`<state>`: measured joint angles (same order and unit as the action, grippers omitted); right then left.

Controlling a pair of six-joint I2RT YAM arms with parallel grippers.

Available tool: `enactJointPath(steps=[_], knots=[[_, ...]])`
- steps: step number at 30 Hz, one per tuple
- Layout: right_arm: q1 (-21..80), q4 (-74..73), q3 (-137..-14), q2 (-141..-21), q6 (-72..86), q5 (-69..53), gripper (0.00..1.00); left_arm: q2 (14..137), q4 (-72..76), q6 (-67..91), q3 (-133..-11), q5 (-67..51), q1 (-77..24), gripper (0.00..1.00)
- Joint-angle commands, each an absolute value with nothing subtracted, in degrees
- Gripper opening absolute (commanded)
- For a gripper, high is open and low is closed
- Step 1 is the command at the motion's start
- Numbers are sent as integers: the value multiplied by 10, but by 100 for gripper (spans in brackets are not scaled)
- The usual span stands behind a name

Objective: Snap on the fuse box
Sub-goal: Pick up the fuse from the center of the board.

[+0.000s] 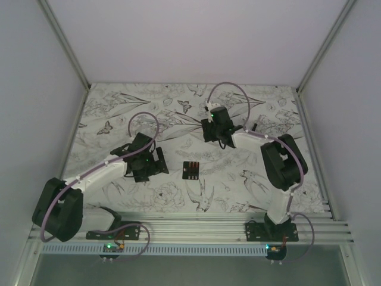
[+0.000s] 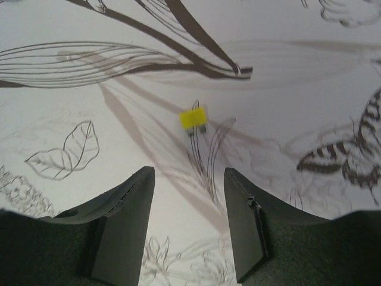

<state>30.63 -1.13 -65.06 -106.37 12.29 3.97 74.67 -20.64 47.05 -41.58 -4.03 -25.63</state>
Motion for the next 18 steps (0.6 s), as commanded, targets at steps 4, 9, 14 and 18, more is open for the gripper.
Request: enactJointPath(steps=[4,9,14,18], knots=[[311,-28,-757,-1156,36,42,54,733,-200,450,-399,-60,-229,100],[310,-38,-797,-1202,15,45,50,734,-198,447,-396,-64,-221,100],[310,-47,-820,-1221,-3,38,45,734,-196,447,-395,-66,-217,100],[310,-57,-818,-1220,-4,23,40,734,-194,447,-394,-69,-217,100]])
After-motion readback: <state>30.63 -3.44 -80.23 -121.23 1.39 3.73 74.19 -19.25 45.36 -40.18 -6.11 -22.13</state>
